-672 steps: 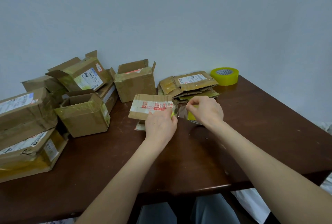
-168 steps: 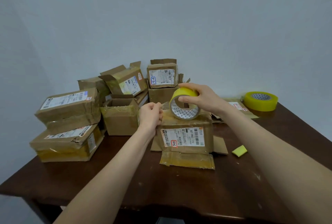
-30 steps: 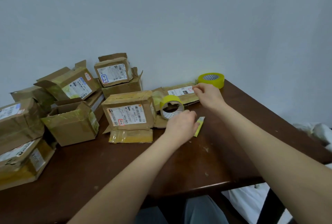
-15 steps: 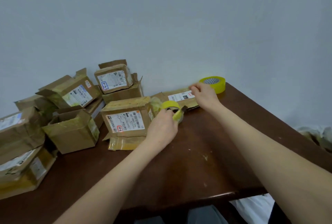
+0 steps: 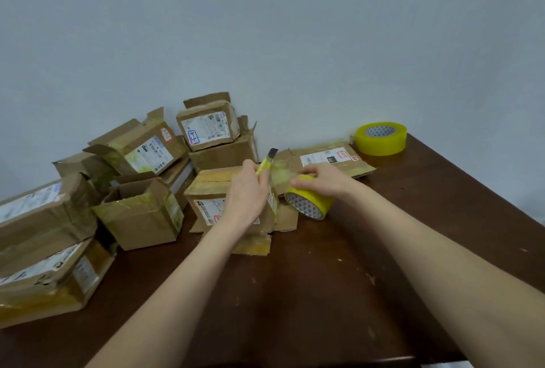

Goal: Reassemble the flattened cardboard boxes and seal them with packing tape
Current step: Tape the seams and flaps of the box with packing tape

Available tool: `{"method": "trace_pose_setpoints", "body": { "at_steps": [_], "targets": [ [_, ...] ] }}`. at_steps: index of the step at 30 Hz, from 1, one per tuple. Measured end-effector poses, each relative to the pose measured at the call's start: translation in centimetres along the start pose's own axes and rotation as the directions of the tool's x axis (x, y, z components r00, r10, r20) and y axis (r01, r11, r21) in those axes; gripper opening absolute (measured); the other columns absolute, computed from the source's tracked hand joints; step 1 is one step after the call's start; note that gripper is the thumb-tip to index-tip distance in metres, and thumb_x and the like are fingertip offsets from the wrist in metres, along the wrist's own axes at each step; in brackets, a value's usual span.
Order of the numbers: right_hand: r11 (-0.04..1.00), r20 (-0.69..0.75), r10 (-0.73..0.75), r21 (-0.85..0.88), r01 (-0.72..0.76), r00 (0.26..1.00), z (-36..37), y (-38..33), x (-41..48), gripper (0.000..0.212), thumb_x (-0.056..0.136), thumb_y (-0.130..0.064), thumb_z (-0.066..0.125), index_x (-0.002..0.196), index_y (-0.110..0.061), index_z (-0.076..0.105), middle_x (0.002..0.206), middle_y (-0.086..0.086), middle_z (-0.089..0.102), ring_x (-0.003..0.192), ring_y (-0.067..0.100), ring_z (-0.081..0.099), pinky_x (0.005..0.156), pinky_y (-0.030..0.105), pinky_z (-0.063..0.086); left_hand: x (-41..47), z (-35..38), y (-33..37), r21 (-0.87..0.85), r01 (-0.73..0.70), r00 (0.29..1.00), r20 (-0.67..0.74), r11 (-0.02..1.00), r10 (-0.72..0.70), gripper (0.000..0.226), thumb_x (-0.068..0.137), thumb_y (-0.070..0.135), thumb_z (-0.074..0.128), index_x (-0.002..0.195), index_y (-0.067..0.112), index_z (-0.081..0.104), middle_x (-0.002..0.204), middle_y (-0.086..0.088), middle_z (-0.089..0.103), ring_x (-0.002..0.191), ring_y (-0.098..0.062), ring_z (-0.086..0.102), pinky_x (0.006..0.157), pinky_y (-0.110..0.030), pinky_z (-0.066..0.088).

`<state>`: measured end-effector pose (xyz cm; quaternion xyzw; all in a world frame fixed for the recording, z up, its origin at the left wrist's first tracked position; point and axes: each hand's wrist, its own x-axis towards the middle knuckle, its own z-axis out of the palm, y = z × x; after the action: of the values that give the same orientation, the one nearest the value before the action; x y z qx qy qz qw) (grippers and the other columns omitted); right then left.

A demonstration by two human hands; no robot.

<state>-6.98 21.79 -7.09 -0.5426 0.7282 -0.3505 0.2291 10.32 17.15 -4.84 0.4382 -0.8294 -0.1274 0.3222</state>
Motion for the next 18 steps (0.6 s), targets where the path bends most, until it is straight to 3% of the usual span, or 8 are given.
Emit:
{"method": "trace_pose_setpoints", "body": {
  "at_steps": [2, 5, 10, 18],
  "targets": [
    [0.998, 0.012, -0.022, 0.055, 0.021, 1.000, 0.2, 0.3, -0.8, 0.059, 0.085, -0.043, 0.068, 0.134, -0.014, 0.054, 0.140, 0.004, 0.051, 0.129, 0.020, 0.046, 0.102, 0.030, 0.037, -0.8, 0.1, -0.7, -0.016, -0.028, 0.998, -0.049, 0.999, 0.027, 0.017, 0.101, 0.029, 0.042, 0.094, 0.014, 0.042, 0.070, 0.002, 0.050, 0.061, -0.016, 0.048, 0.047, -0.026, 0.028],
    [0.999, -0.049, -0.026, -0.025, 0.025, 0.998, 0.6, 0.3, -1.6, 0.058, 0.082, -0.049, 0.067, 0.131, -0.019, 0.058, 0.139, 0.001, 0.054, 0.127, 0.019, 0.049, 0.104, 0.036, 0.041, -1.6, 0.3, -1.1, -0.025, -0.040, 0.996, -0.084, 0.999, 0.038, 0.014, 0.101, 0.028, 0.043, 0.095, 0.015, 0.042, 0.068, 0.002, 0.050, 0.059, -0.017, 0.048, 0.046, -0.026, 0.027],
    [0.986, -0.149, 0.054, -0.151, -0.076, 0.987, 0.3, -0.6, -2.8, 0.048, 0.086, -0.052, 0.059, 0.128, -0.028, 0.057, 0.134, -0.002, 0.056, 0.121, 0.020, 0.053, 0.091, 0.037, 0.048, -2.0, 0.7, -1.1, -0.045, -0.042, 0.997, -0.070, 0.998, 0.039, 0.015, 0.100, 0.028, 0.043, 0.096, 0.014, 0.044, 0.070, -0.001, 0.053, 0.057, -0.015, 0.048, 0.046, -0.027, 0.028],
    [0.941, -0.179, 0.149, -0.277, -0.195, 0.973, 1.5, -2.8, -3.7, 0.040, 0.093, -0.042, 0.048, 0.132, -0.036, 0.052, 0.128, -0.001, 0.058, 0.112, 0.023, 0.056, 0.074, 0.030, 0.042, -3.5, -0.1, -1.4, -0.047, -0.085, 0.995, -0.063, 0.995, 0.082, 0.013, 0.099, 0.027, 0.047, 0.095, 0.014, 0.048, 0.073, -0.001, 0.055, 0.061, -0.015, 0.050, 0.049, -0.025, 0.033]
  ]
}}
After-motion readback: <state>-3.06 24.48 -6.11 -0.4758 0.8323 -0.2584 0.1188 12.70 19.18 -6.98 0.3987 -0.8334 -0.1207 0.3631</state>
